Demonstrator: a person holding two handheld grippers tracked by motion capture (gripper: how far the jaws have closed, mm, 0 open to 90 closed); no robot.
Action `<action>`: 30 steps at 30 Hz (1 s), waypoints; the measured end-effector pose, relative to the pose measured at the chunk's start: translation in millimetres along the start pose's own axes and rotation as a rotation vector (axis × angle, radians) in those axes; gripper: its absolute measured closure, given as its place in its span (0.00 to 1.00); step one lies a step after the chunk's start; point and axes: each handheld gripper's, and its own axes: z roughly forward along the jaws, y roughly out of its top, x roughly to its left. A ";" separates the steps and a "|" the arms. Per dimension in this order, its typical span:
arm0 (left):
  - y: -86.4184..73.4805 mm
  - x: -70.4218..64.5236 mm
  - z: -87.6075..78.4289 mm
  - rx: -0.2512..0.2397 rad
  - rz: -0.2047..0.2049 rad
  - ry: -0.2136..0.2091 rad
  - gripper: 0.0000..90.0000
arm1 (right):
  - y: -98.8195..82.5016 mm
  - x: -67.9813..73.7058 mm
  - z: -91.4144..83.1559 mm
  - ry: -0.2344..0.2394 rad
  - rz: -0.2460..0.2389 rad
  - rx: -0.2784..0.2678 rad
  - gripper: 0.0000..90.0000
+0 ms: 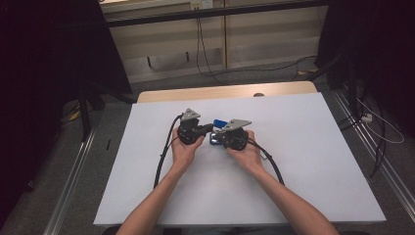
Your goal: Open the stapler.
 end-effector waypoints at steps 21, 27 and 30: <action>1.3 -1.4 -0.7 -0.004 0.004 0.000 1.00 | 5.1 2.6 -11.6 -0.027 0.026 -0.069 1.00; 1.6 -1.7 -0.6 -0.009 0.008 0.000 1.00 | 5.0 3.0 -8.4 -0.062 0.020 -0.085 1.00; 1.6 -1.4 -0.7 -0.007 0.005 -0.001 1.00 | 3.7 2.1 -7.6 -0.079 0.021 -0.093 1.00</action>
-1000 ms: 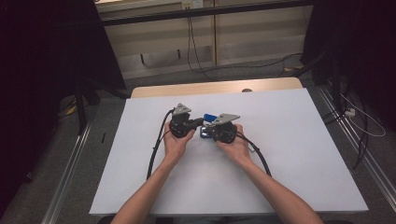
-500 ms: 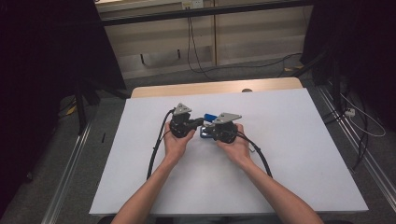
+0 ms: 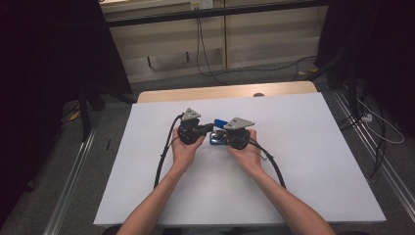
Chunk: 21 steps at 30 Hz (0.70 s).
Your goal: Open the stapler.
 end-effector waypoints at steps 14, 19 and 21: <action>-1.8 -0.7 4.0 0.016 0.003 -0.005 1.00 | 1.3 0.3 -1.1 -0.030 -0.007 -0.029 1.00; -5.0 1.9 8.8 0.035 0.005 0.007 1.00 | 1.1 0.3 -0.9 -0.030 -0.005 -0.030 1.00; -5.0 3.3 9.3 0.032 0.000 0.010 1.00 | 1.0 0.6 -0.3 -0.030 -0.008 -0.026 1.00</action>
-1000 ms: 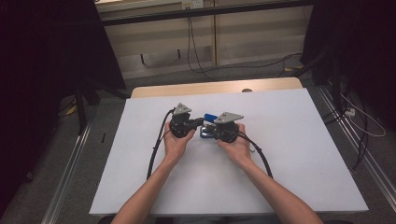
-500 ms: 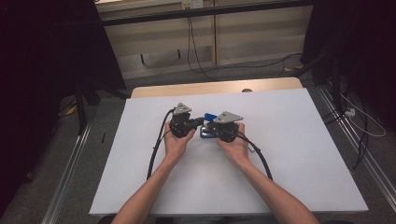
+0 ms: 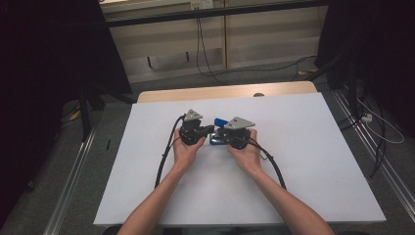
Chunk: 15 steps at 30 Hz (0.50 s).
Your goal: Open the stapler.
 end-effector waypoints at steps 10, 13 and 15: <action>-1.4 0.5 3.8 0.012 0.009 -0.004 1.00 | 0.2 -1.7 0.6 -0.005 0.001 -0.004 1.00; -2.1 -1.1 4.8 0.013 0.016 -0.001 1.00 | 0.4 -1.7 0.2 -0.006 0.004 -0.007 1.00; -2.3 -0.7 4.9 0.013 0.012 -0.005 1.00 | 0.5 -1.6 -0.1 -0.007 0.005 -0.008 1.00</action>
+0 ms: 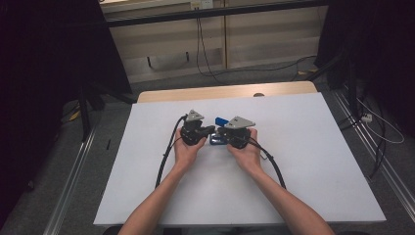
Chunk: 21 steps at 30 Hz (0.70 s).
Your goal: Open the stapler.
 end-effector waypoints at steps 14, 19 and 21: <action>-5.1 3.2 2.0 0.012 0.007 -0.006 1.00 | -0.5 1.4 0.9 -0.003 -0.012 0.003 1.00; -7.3 4.2 3.5 0.020 0.007 -0.007 1.00 | -0.4 2.1 1.9 -0.006 -0.011 0.004 1.00; -7.6 4.5 3.6 0.019 0.001 -0.010 1.00 | -0.5 2.5 3.1 -0.008 -0.003 0.000 1.00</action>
